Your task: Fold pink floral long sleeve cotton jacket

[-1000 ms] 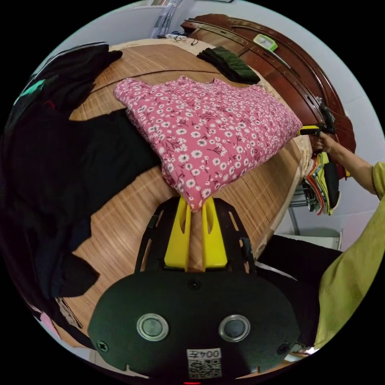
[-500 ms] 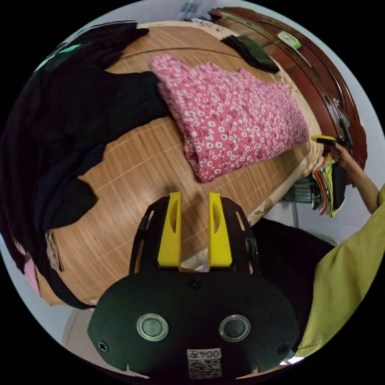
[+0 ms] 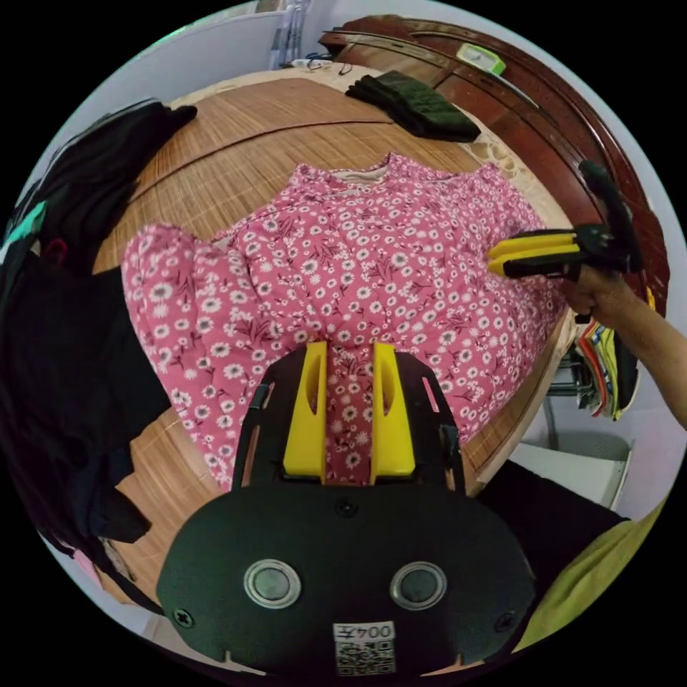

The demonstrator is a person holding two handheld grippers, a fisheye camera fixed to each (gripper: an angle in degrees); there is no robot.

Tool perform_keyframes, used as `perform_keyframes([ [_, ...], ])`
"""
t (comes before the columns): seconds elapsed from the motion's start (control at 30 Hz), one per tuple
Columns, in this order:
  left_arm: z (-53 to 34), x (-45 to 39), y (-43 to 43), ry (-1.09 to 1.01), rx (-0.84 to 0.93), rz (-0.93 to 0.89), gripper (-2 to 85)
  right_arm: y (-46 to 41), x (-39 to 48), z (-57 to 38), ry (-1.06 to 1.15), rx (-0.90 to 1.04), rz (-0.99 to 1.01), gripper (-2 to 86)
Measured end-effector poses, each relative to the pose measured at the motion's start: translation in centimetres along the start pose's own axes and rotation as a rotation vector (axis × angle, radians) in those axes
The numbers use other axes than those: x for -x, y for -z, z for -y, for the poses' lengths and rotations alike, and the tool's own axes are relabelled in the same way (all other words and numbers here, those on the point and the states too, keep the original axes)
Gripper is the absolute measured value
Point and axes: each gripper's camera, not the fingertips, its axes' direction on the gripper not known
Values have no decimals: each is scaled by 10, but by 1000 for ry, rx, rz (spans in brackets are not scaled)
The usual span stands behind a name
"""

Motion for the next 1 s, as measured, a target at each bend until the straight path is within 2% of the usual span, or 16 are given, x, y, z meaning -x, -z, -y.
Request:
perform_keyframes([
  [0.07,-1,6,12,5,0,-25,92,9,0,2,-30,1,23,78],
  [0.17,-29,18,67,11,-147,-63,101,46,17,-18,-46,-109,-34,78],
  [0.23,-58,34,101,45,-230,-92,111,67,31,-37,-65,-185,-1,80],
  [0.3,-106,68,124,166,-278,-137,124,72,44,-45,-73,-222,39,78],
  [0.4,-168,115,117,350,-231,-213,146,60,67,-47,-76,-234,89,76],
  [0.57,-222,133,92,450,-179,-319,178,28,91,-41,-124,-247,124,69],
  [0.8,-231,145,63,589,-197,-550,226,-35,95,-3,-118,-62,-9,54],
  [1.0,-215,137,61,581,-184,-580,233,-51,90,23,-166,-16,-14,50],
])
